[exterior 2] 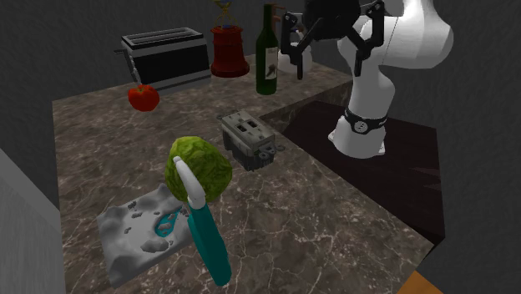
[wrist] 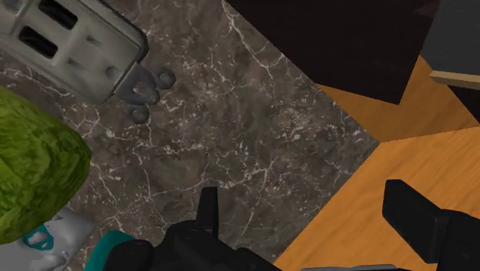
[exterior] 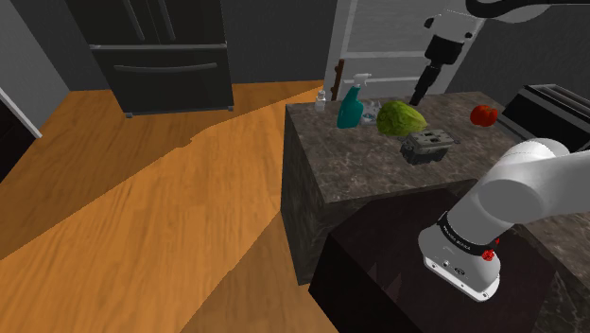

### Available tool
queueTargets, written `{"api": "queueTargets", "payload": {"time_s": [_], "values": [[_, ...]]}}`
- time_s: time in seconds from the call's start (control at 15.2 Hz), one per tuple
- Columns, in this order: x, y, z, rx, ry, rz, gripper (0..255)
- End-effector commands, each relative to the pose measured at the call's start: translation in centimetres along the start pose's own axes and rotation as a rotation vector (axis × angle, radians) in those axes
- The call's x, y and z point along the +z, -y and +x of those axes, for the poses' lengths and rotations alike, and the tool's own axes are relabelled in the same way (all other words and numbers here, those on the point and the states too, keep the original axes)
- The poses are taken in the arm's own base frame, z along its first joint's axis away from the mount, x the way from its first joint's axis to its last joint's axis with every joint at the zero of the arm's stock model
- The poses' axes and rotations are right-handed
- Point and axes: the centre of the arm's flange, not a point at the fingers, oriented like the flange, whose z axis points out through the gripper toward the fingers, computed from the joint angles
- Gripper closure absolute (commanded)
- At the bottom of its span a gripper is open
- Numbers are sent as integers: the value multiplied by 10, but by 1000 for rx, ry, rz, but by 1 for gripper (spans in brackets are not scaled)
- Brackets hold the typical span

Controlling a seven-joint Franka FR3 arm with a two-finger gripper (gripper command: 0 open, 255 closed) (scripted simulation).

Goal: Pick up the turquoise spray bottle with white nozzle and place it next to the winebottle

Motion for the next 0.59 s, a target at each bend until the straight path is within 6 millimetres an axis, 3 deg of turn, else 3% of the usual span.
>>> {"api": "queueTargets", "payload": {"time_s": [0.0,0.53], "values": [[11,-26,3,-77,-33,7,0],[58,-119,32,-361,-159,44,0]]}}
